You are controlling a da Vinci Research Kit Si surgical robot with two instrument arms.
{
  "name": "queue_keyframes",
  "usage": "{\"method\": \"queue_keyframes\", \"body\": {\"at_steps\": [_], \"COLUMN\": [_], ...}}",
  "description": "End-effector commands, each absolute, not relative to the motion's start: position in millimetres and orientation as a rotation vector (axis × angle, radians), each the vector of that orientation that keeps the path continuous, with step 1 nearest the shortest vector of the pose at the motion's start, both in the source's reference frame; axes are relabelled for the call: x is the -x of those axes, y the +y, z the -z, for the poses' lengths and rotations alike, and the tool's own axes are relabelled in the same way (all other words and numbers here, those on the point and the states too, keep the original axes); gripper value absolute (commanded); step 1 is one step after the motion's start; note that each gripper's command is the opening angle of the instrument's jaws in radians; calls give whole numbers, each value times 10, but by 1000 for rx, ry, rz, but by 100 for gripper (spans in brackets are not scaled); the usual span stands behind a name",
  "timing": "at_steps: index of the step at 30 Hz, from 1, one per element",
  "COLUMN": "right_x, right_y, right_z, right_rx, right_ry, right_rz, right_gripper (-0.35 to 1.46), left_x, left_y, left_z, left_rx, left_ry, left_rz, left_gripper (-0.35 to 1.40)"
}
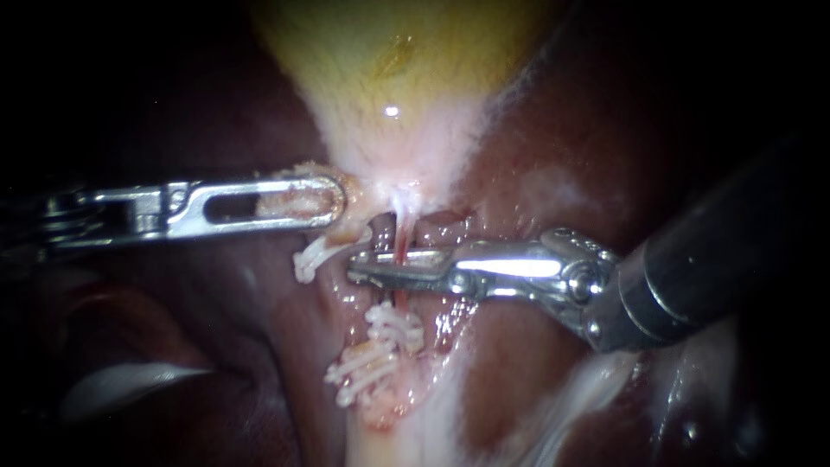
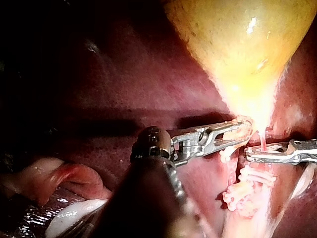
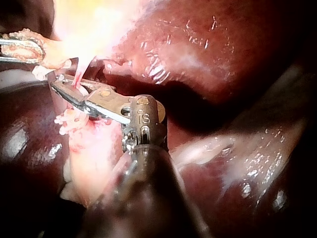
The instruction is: Going back third clip right tube
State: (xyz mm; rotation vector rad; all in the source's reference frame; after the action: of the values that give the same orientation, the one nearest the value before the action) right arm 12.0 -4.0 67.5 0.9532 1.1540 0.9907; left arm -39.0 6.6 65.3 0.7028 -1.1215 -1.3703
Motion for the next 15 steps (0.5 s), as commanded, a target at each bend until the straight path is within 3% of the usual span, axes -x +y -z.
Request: {"method": "queue_keyframes", "body": {"at_steps": [1, 5, 6, 9, 11, 15], "right_x": [-120, -120, -121, -125, -128, -134], "right_y": [-40, -41, -42, -41, -41, -45], "right_z": [-675, -674, -673, -673, -675, -680], "right_rx": [-954, -968, -912, -827, -832, -819], "right_ry": [1154, 1152, 1183, 1225, 1228, 1233], "right_rz": [-990, -978, -903, -796, -784, -772], "right_gripper": [-35, -35, -27, 27, 42, 48], "left_x": [390, 390, 390, 390, 390, 390], "left_y": [66, 66, 66, 66, 66, 66], "left_z": [-653, -653, -653, -653, -653, -653], "left_rx": [-702, -702, -702, -702, -702, -702], "left_ry": [-1120, -1120, -1120, -1120, -1120, -1120], "left_rz": [1371, 1370, 1370, 1370, 1370, 1370], "left_gripper": [-35, -35, -35, -35, -35, -35]}}
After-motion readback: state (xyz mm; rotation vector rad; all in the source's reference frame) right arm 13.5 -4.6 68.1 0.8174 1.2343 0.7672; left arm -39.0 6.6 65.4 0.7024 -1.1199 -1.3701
